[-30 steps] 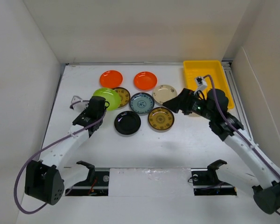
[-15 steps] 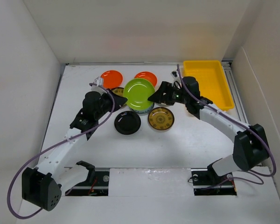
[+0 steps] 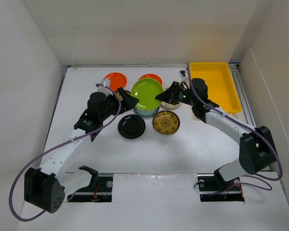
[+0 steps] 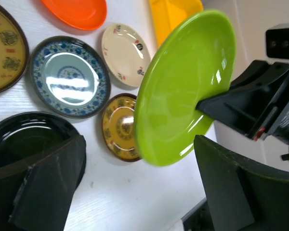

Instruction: Place the plates into the plastic bin on the countertop

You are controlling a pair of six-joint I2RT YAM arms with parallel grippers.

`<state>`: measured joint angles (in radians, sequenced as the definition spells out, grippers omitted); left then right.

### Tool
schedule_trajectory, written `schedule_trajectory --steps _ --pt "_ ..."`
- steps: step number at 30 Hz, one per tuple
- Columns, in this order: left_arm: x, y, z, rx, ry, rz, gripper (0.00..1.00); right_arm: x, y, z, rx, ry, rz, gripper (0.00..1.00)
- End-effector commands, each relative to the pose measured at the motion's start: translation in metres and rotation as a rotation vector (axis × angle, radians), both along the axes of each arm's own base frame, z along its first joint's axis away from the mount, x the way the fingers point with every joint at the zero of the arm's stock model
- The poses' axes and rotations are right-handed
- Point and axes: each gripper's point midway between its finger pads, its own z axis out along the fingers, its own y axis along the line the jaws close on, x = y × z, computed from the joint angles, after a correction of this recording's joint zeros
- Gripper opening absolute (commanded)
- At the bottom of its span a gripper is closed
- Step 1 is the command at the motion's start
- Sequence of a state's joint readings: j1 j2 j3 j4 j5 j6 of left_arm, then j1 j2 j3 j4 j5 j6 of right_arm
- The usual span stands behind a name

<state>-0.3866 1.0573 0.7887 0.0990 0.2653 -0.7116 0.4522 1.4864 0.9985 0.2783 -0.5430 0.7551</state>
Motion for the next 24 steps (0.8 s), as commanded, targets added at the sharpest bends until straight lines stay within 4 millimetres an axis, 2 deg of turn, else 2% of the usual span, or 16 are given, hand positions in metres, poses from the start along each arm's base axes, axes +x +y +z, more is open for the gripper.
schedule_trajectory --steps 1,3,4,7,8,9,10,11,14,15,17,18,19,22,23,24 --pt "0.009 0.010 0.033 -0.006 -0.079 0.081 1.00 0.050 -0.047 0.028 0.061 -0.029 -0.263 0.00" --pt "0.011 0.021 0.013 0.035 -0.036 0.143 1.00 0.082 -0.086 0.018 0.056 0.040 -0.449 0.00" --pt "0.012 0.024 0.011 0.045 -0.028 0.158 1.00 0.100 -0.123 0.011 0.056 0.066 -0.555 0.00" --pt "0.012 0.035 -0.021 0.117 0.048 0.206 1.00 0.131 -0.178 -0.006 0.089 0.138 -0.716 0.00" --pt "0.011 0.036 -0.033 0.147 0.069 0.199 1.00 0.144 -0.207 -0.005 0.102 0.140 -0.785 0.00" --pt "0.010 0.037 -0.037 0.151 0.077 0.198 1.00 0.155 -0.220 -0.024 0.108 0.192 -0.820 0.00" --pt "0.010 0.041 -0.046 0.177 0.085 0.212 1.00 0.161 -0.230 -0.030 0.119 0.215 -0.829 0.00" --pt "0.006 0.043 -0.054 0.188 0.105 0.211 1.00 0.169 -0.249 -0.037 0.130 0.234 -0.859 0.00" --pt "0.001 0.051 -0.071 0.216 0.129 0.238 1.00 0.196 -0.280 -0.054 0.143 0.267 -0.930 0.00" --pt "-0.004 0.053 -0.075 0.224 0.142 0.237 1.00 0.204 -0.287 -0.050 0.149 0.255 -0.940 0.00" --pt "-0.007 0.059 -0.081 0.242 0.156 0.255 1.00 0.216 -0.305 -0.072 0.147 0.294 -0.989 0.00" --pt "-0.011 0.060 -0.088 0.253 0.175 0.254 1.00 0.224 -0.319 -0.070 0.149 0.288 -1.018 0.00" --pt "-0.014 0.061 -0.091 0.257 0.182 0.253 1.00 0.229 -0.320 -0.088 0.137 0.321 -1.020 0.00" --pt "-0.023 0.067 -0.103 0.273 0.201 0.259 1.00 0.239 -0.342 -0.088 0.152 0.323 -1.064 0.01" --pt "-0.024 0.068 -0.107 0.277 0.209 0.259 1.00 0.243 -0.345 -0.100 0.138 0.350 -1.079 0.09" --pt "-0.027 0.071 -0.110 0.288 0.215 0.270 1.00 0.245 -0.352 -0.104 0.133 0.370 -1.091 0.22"
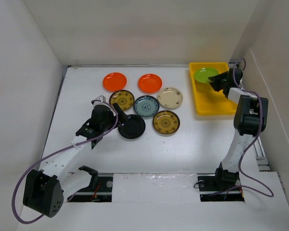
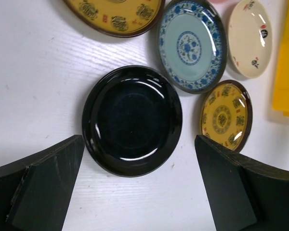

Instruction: Place the plates into the plastic bin on the countertop

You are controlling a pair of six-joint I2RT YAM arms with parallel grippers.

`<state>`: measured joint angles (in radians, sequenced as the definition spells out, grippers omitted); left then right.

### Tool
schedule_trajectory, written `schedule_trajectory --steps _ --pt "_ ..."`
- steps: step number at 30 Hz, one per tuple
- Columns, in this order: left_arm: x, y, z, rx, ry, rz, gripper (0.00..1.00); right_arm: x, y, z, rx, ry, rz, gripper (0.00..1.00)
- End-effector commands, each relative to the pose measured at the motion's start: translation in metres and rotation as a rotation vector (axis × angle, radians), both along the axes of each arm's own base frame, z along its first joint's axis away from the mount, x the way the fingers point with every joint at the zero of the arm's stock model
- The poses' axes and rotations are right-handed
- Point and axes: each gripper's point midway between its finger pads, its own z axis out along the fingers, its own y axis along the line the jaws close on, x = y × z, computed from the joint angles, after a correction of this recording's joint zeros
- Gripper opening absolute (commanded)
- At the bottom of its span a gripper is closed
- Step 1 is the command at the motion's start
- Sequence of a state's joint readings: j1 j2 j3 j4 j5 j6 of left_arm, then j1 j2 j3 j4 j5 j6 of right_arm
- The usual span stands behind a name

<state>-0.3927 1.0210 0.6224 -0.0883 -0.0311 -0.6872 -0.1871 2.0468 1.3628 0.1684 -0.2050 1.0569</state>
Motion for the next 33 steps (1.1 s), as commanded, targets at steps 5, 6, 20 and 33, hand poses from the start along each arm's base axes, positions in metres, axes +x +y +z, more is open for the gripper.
schedule_trajectory --steps 5,6,20,33 --pt "-0.006 0.014 -0.024 0.055 0.056 0.061 1.00 0.029 -0.020 0.021 -0.007 -0.030 -0.038 1.00" --pt "-0.006 0.015 -0.028 0.061 0.068 0.061 1.00 0.026 -0.020 0.030 -0.010 -0.043 -0.038 1.00" --pt "-0.003 -0.004 -0.073 -0.001 0.189 0.047 0.94 -0.094 0.080 0.152 -0.127 -0.239 0.123 1.00" --pt "-0.006 0.001 -0.103 0.021 0.298 0.119 0.00 -0.191 0.133 0.204 -0.095 -0.417 0.334 1.00"
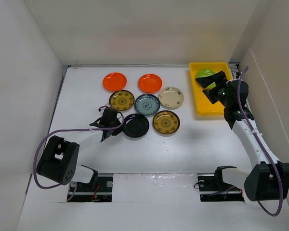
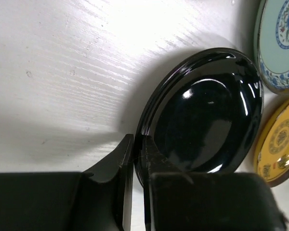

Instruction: Place the plates into the plastic bin on the countertop

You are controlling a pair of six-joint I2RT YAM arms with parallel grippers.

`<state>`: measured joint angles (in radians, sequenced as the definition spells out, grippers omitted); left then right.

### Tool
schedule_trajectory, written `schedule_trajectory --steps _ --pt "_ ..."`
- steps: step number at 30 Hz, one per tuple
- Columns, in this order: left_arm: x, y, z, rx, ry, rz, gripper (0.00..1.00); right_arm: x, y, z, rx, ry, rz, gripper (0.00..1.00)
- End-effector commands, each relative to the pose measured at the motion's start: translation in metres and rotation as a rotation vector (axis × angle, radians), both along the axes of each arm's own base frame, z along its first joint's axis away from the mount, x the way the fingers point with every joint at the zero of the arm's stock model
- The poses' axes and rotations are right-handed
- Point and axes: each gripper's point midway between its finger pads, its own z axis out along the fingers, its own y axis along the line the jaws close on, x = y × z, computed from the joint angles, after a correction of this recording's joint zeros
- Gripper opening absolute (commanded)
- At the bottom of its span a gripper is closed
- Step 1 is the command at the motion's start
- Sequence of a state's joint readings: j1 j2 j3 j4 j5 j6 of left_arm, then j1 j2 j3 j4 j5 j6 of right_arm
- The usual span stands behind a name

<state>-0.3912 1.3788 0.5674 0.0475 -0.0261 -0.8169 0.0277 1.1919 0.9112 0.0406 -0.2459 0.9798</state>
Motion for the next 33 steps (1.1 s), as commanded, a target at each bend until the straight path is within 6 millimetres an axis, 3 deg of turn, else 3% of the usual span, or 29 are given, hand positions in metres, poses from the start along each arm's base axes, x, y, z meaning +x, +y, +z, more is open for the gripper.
schedule_trajectory --steps 1,3,5,7,8,10,11,13,17,21,23,26,27,29,30,31,32,33 --pt "-0.008 0.008 0.003 0.017 0.026 0.045 0.00 -0.024 0.011 0.051 -0.006 -0.161 0.068 1.00" --pt "-0.010 0.014 0.012 0.032 0.009 0.071 0.00 -0.032 0.016 0.054 -0.026 -0.185 0.093 1.00" --pt "-0.010 0.017 0.038 0.012 -0.053 0.079 0.00 -0.039 0.033 0.053 -0.072 -0.206 0.174 1.00" --pt "-0.005 0.012 0.077 -0.031 -0.167 0.043 0.00 -0.053 0.071 0.049 -0.101 -0.253 0.357 1.00" --pt "-0.005 0.008 0.091 -0.040 -0.208 0.002 0.00 -0.053 0.087 0.035 -0.131 -0.251 0.440 1.00" --pt "-0.005 -0.009 0.123 -0.116 -0.299 -0.095 0.00 -0.074 0.131 0.017 -0.128 -0.269 0.646 0.99" --pt "-0.004 -0.014 0.147 -0.154 -0.360 -0.112 0.00 -0.074 0.144 -0.003 -0.128 -0.235 0.697 0.98" --pt "-0.005 -0.024 0.173 -0.199 -0.426 -0.171 0.00 -0.086 0.165 -0.017 -0.115 -0.231 0.799 0.96" --pt "-0.006 -0.037 0.197 -0.234 -0.465 -0.255 0.00 -0.112 0.204 -0.028 -0.050 -0.283 0.965 0.92" --pt "-0.008 -0.053 0.219 -0.304 -0.538 -0.346 0.00 -0.122 0.234 -0.043 -0.049 -0.251 1.049 0.89" --pt "-0.010 -0.057 0.225 -0.322 -0.551 -0.369 0.00 -0.121 0.239 -0.060 -0.047 -0.205 1.061 0.85" --pt "-0.009 -0.061 0.226 -0.333 -0.545 -0.387 0.00 -0.123 0.247 -0.060 -0.029 -0.211 1.068 0.55" --pt "-0.007 -0.062 0.221 -0.330 -0.530 -0.386 0.00 -0.123 0.247 -0.060 -0.021 -0.203 1.067 0.30" --pt "-0.005 -0.060 0.212 -0.312 -0.499 -0.368 0.00 -0.118 0.247 -0.060 -0.022 -0.196 1.036 0.07" --pt "0.001 -0.056 0.208 -0.288 -0.487 -0.338 0.15 -0.109 0.242 -0.056 -0.033 -0.209 0.986 0.00" --pt "0.003 -0.053 0.201 -0.278 -0.465 -0.315 0.35 -0.100 0.237 -0.056 -0.030 -0.198 0.948 0.00" --pt "0.004 -0.050 0.199 -0.265 -0.460 -0.298 0.47 -0.094 0.233 -0.050 -0.028 -0.204 0.911 0.00" --pt "0.009 -0.045 0.198 -0.250 -0.463 -0.258 0.50 -0.087 0.228 -0.051 -0.033 -0.203 0.880 0.00"
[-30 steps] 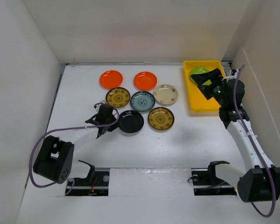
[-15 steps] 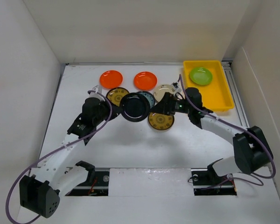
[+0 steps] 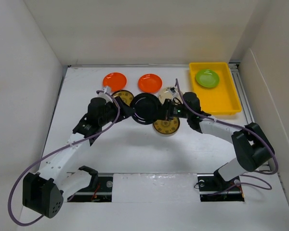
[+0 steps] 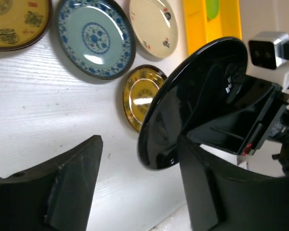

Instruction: Place the plates into the plastic bin on the countertop

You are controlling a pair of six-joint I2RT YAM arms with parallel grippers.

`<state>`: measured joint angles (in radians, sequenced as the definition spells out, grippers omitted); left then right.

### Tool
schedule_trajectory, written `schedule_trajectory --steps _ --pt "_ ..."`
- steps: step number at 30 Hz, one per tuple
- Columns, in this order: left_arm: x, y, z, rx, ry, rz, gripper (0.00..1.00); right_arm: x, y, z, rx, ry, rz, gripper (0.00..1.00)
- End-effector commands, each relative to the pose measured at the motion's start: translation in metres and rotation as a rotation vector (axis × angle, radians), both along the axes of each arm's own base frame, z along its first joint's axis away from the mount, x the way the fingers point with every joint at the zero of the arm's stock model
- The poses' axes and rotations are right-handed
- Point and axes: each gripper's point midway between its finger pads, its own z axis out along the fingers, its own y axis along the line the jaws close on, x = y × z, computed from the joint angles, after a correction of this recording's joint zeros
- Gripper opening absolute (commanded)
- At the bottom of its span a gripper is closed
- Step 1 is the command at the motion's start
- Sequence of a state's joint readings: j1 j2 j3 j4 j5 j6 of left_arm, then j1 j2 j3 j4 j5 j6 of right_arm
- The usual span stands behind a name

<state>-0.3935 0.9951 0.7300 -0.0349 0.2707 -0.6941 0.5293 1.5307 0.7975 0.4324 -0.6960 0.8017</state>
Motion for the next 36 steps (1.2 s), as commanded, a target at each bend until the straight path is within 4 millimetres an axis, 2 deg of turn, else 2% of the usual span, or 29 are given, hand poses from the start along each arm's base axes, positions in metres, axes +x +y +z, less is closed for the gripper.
schedule_trajectory --steps 1,2,3,4,5,7,8,9,11,12,13,15,16,17,18,19,20,22,23,24,26,28,29,31,32,33,34,35,36 --pt "0.016 0.008 0.021 -0.002 -0.059 0.083 0.62 0.045 -0.017 0.047 0.070 -0.143 -0.153 0.00" --pt "0.019 0.010 0.017 0.003 -0.048 0.105 0.74 0.054 -0.023 0.054 0.072 -0.154 -0.181 0.00" --pt "0.024 0.018 0.009 0.035 -0.032 0.153 1.00 0.065 -0.030 0.052 0.062 -0.146 -0.214 0.00" --pt "0.027 0.024 0.002 0.048 -0.007 0.196 1.00 0.080 -0.039 0.051 0.047 -0.140 -0.274 0.00" --pt "0.031 0.030 0.000 0.072 0.000 0.233 1.00 0.104 -0.063 0.052 0.026 -0.107 -0.367 0.00" --pt "0.039 0.052 -0.025 0.157 0.059 0.363 1.00 0.137 -0.100 0.041 0.008 -0.014 -0.522 0.00" --pt "0.045 0.058 -0.027 0.171 0.064 0.408 1.00 0.155 -0.125 0.038 -0.001 0.010 -0.628 0.00" --pt "0.048 0.063 -0.046 0.221 0.109 0.431 1.00 0.176 -0.163 0.039 0.004 0.034 -0.740 0.00" --pt "0.059 0.082 -0.063 0.250 0.157 0.503 1.00 0.200 -0.200 0.032 0.009 0.072 -0.844 0.00" --pt "0.063 0.089 -0.070 0.268 0.167 0.529 1.00 0.217 -0.229 0.041 0.019 0.075 -0.915 0.00" --pt "0.069 0.094 -0.087 0.297 0.200 0.551 1.00 0.228 -0.243 0.027 0.002 0.108 -0.951 0.00" --pt "0.079 0.096 -0.093 0.304 0.214 0.562 1.00 0.246 -0.271 0.024 0.001 0.128 -1.014 0.00" --pt "0.083 0.095 -0.104 0.320 0.237 0.559 1.00 0.258 -0.294 0.032 0.022 0.126 -1.061 0.00" --pt "0.086 0.096 -0.107 0.318 0.249 0.558 1.00 0.268 -0.305 0.013 0.025 0.172 -1.067 0.00" --pt "0.090 0.094 -0.104 0.316 0.245 0.559 1.00 0.274 -0.312 0.007 0.029 0.188 -1.062 0.00" --pt "0.092 0.092 -0.108 0.312 0.251 0.550 1.00 0.286 -0.328 0.015 0.039 0.181 -1.076 0.00" --pt "0.091 0.090 -0.111 0.313 0.262 0.541 1.00 0.295 -0.335 -0.008 0.040 0.230 -1.073 0.00" --pt "0.093 0.088 -0.108 0.310 0.253 0.529 1.00 0.304 -0.342 -0.018 0.064 0.264 -1.046 0.00" --pt "0.093 0.088 -0.108 0.310 0.253 0.529 1.00 0.312 -0.349 -0.015 0.081 0.270 -1.051 0.00" --pt "0.092 0.089 -0.105 0.309 0.252 0.529 1.00 0.317 -0.359 -0.033 0.081 0.308 -1.069 0.00" --pt "0.089 0.094 -0.108 0.339 0.260 0.541 1.00 0.323 -0.366 -0.033 0.089 0.301 -1.068 0.00" --pt "0.085 0.098 -0.107 0.359 0.262 0.543 1.00 0.326 -0.366 -0.038 0.089 0.315 -1.060 0.03" --pt "0.086 0.100 -0.102 0.365 0.246 0.548 1.00 0.326 -0.364 -0.034 0.095 0.307 -1.046 0.03" --pt "0.084 0.102 -0.099 0.369 0.242 0.557 1.00 0.329 -0.364 -0.042 0.088 0.332 -1.047 0.07" --pt "0.082 0.103 -0.098 0.370 0.243 0.557 1.00 0.328 -0.363 -0.041 0.091 0.333 -1.038 0.10" --pt "0.082 0.103 -0.098 0.370 0.243 0.557 1.00 0.329 -0.361 -0.043 0.093 0.343 -1.025 0.26" --pt "0.080 0.104 -0.099 0.377 0.253 0.555 1.00 0.329 -0.361 -0.043 0.093 0.343 -1.025 0.38" --pt "0.080 0.104 -0.099 0.377 0.253 0.555 1.00 0.328 -0.361 -0.044 0.085 0.335 -1.022 0.45" --pt "0.080 0.104 -0.099 0.377 0.253 0.555 1.00 0.328 -0.353 -0.036 0.090 0.325 -0.999 0.60"
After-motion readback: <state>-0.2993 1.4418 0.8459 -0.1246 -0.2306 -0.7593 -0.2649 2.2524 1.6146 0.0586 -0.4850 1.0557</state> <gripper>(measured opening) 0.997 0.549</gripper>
